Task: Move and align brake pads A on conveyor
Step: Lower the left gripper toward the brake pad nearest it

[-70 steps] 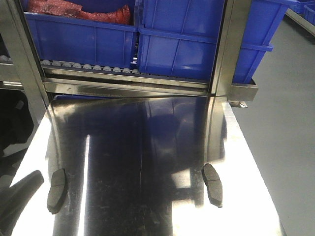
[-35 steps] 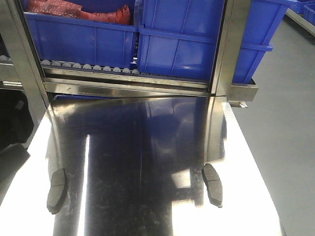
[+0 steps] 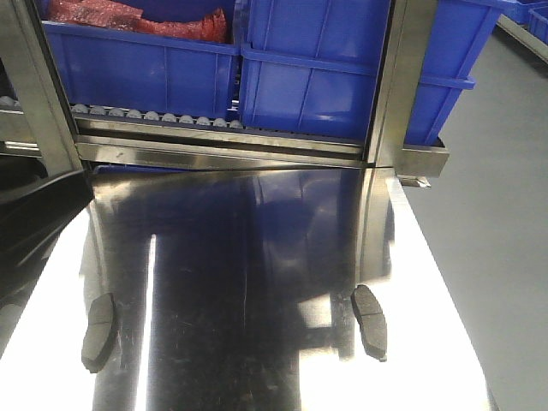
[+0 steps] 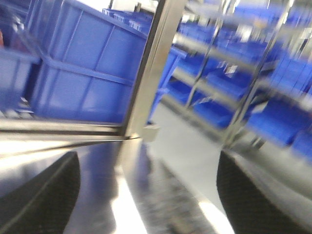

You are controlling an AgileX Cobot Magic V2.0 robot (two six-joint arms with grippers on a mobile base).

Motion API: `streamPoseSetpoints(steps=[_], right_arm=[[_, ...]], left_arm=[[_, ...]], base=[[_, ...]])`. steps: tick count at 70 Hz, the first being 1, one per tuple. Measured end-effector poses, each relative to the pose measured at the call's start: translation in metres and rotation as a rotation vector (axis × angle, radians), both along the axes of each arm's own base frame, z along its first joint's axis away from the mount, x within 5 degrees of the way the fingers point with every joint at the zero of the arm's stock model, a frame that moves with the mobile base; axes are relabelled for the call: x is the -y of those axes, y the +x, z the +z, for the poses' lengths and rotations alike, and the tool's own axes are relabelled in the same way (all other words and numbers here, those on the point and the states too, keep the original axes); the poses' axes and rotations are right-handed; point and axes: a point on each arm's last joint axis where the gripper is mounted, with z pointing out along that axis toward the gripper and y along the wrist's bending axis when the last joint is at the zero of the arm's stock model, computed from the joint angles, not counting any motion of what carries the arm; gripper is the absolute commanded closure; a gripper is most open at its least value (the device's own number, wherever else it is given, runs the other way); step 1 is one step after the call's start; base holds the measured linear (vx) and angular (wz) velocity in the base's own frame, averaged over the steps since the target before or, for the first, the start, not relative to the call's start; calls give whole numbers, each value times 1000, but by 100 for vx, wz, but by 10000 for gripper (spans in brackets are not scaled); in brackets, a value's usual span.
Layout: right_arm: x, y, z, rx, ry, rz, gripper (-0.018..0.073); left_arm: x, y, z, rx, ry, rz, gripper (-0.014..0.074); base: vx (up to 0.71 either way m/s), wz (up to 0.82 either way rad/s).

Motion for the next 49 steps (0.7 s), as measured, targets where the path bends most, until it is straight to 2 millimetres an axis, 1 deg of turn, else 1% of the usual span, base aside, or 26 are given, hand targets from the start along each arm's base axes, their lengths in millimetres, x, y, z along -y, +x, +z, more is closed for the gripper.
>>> streamPoseSetpoints(steps=[3,4,5,6,9,11,17,19,24,29,35,39,42,43,49], right_arm=[[0,0,0,0,0,0,563],[0,0,0,0,0,0,563],[0,0,0,0,0,0,563],[0,0,0,0,0,0,563],[0,0,0,0,0,0,563],[0,0,0,0,0,0,563],[0,0,0,0,0,0,563],[0,0,0,0,0,0,563],[0,0,0,0,0,0,563],[0,0,0,0,0,0,563],[0,0,0,0,0,0,563],[0,0,0,0,0,0,563],[0,0,0,0,0,0,563],[0,0,0,0,0,0,563],[0,0,0,-1,0,0,563]], left_arm=[[3,11,4,-17,93,-7,63],[5,18,1,-39,115,-4,64],[6,19,5,-41,141,-14,66],[6,24,5,-47,191,-9,68],[5,39,1,-126,268,18,71],[1,50,0,-167,344,55,73],[-16,69,-9,-336,477,207,74],[-20,71,-13,-399,489,255,74],[-32,72,-17,-489,507,385,74],[-36,71,-22,-565,500,437,74],[-35,77,-31,-640,502,457,74],[-32,87,-41,-693,516,461,74],[-29,96,-52,-740,530,461,74],[-29,96,-52,-742,526,462,74],[-22,112,-76,-846,538,453,74]], base=[[0,0],[0,0],[0,0],[0,0],[0,0],[0,0],[0,0],[0,0],[0,0],[0,0],[0,0],[0,0],[0,0],[0,0],[0,0]])
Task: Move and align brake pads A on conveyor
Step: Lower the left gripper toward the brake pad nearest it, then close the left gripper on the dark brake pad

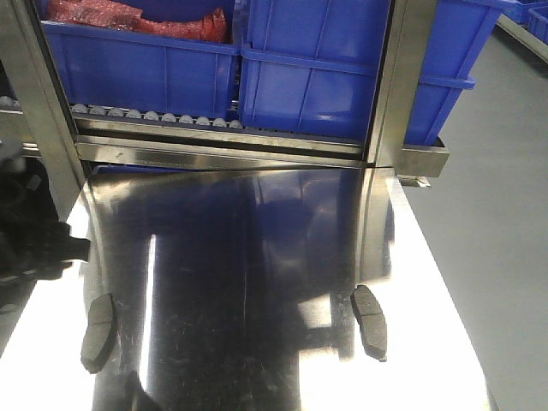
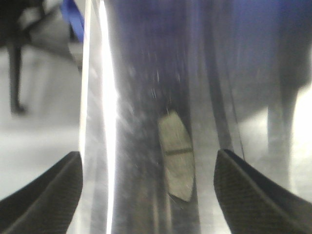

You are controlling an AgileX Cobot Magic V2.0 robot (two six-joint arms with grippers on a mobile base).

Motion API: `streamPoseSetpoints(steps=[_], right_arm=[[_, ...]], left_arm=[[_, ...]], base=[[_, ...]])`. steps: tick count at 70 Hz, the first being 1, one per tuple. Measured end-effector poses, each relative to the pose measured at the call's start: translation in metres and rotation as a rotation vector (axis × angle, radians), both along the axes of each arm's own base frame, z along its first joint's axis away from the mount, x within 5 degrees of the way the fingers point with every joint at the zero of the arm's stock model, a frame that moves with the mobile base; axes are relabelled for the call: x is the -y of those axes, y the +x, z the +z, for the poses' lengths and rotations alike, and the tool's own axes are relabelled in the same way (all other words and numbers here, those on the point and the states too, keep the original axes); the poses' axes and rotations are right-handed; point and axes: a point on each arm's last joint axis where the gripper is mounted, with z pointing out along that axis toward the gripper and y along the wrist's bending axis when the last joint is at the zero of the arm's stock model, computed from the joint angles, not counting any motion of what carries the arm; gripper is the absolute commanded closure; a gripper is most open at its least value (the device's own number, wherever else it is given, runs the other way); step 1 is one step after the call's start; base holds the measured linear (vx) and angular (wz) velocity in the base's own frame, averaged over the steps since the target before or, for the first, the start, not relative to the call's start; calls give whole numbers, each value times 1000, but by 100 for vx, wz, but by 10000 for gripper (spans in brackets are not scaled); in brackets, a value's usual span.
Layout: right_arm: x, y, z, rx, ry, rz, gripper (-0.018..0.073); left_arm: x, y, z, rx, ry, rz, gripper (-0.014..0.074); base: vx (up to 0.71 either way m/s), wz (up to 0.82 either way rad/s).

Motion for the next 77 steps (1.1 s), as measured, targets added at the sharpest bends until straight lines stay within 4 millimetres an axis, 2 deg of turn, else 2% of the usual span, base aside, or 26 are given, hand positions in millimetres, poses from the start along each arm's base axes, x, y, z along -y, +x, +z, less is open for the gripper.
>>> streamPoseSetpoints(steps=[14,27,52,66,77], right_arm=[[0,0,0,0,0,0,563],[0,0,0,0,0,0,563],[0,0,0,0,0,0,563],[0,0,0,0,0,0,563],[0,0,0,0,0,0,563]], left_arm=[[16,26,-47,-157,-64,28,74],[21,37,-74,-232,-52,40,74],[26,53,-104,-262,-55,48,74],[28,58,-113,-254,-68,57,74],[22,62,-122,-271,-68,85,74]], base=[[0,0],[0,0],[0,0],[0,0],[0,0]])
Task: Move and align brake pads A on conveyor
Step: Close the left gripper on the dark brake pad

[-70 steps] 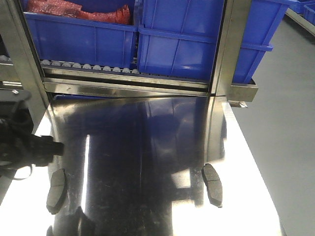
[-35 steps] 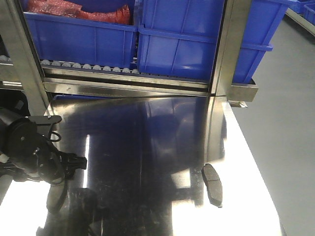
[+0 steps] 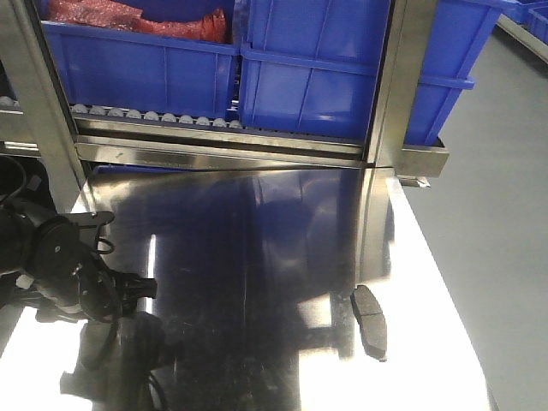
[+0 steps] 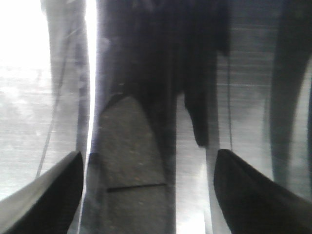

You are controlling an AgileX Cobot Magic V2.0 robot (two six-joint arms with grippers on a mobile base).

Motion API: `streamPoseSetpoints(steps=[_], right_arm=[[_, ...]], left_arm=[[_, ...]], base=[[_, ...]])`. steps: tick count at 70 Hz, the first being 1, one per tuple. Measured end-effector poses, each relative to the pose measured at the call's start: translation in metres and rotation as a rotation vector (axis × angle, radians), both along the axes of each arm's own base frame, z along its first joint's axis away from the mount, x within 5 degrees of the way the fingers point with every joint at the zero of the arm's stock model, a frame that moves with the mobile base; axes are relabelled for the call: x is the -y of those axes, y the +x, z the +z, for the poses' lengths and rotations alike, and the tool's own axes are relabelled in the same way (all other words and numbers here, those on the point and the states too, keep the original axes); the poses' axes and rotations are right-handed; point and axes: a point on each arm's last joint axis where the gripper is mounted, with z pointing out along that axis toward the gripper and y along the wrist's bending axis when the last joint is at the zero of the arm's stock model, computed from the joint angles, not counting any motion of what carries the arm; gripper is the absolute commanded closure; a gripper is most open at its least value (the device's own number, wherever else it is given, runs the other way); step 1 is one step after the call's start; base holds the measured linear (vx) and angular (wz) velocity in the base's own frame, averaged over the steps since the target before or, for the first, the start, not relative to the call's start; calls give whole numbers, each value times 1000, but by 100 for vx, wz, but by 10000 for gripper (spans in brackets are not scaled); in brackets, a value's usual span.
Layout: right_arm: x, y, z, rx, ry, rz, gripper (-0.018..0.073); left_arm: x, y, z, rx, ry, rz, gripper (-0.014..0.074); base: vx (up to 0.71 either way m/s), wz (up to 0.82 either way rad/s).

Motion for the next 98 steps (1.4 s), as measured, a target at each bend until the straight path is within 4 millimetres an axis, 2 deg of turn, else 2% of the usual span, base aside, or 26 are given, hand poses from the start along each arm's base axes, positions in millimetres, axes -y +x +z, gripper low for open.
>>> streamPoseSetpoints(steps=[45,56,79,98], right_arm=[[0,0,0,0,0,0,563],[0,0,0,0,0,0,563],[0,0,0,-1,0,0,563],[0,0,0,-1,0,0,563]], left_arm=[[-4,2,-9,-34,14,-1,80],[-4,2,-10,-35,15,-4,150],[-4,1,-9,-41,17,-5,369],[-4,1,-8,-36,16,-5,419]], base=[[0,0],[0,0],[0,0],[0,0]])
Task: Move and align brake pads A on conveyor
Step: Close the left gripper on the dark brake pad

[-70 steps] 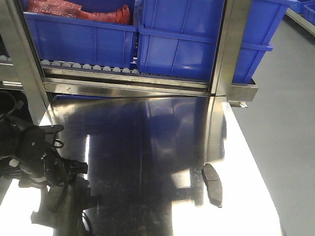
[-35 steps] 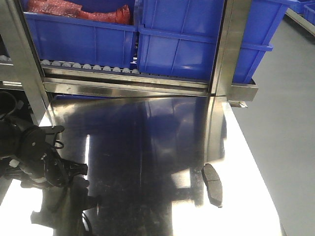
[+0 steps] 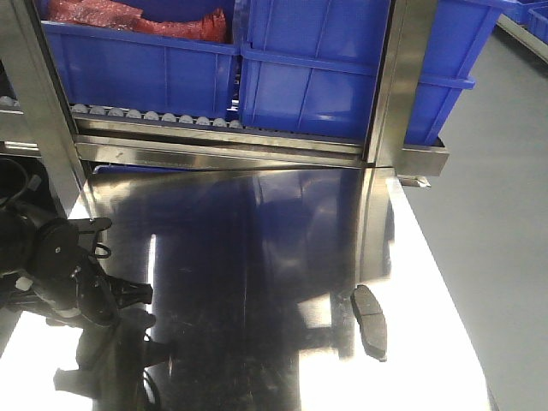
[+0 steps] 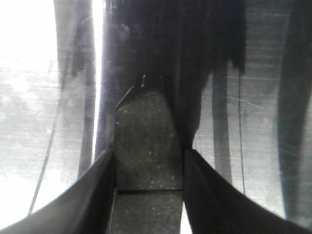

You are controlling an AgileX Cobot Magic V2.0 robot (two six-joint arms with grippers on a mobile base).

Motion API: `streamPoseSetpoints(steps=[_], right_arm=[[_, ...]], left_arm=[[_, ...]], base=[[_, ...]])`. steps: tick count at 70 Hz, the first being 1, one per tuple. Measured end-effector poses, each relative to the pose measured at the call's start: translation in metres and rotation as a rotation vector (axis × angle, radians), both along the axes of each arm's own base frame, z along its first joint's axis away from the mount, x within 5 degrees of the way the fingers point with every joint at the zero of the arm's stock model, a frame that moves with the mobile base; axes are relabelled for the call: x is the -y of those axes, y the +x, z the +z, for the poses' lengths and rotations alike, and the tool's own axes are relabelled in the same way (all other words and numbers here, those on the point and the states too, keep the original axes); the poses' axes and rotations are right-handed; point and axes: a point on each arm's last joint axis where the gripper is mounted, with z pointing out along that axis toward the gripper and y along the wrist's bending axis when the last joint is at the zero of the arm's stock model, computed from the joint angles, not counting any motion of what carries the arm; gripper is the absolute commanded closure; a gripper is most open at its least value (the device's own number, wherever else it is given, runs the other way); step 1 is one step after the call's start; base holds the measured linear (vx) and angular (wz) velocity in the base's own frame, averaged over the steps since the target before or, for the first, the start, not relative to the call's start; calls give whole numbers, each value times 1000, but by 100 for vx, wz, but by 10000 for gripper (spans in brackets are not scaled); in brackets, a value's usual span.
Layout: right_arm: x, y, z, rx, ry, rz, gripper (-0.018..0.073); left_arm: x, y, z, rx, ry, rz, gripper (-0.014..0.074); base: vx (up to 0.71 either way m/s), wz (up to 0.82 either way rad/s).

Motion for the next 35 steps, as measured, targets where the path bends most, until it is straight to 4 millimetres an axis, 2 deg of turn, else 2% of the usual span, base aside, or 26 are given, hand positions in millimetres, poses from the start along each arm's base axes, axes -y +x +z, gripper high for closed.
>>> streamPoseSetpoints(steps=[20,35], right_arm=[[0,0,0,-1,0,0,563],[0,0,0,-1,0,0,563]], left_arm=[[0,0,2,5,-1,0,419],[0,-1,11,39,-11,-2,419]], base=[[0,0],[0,0]])
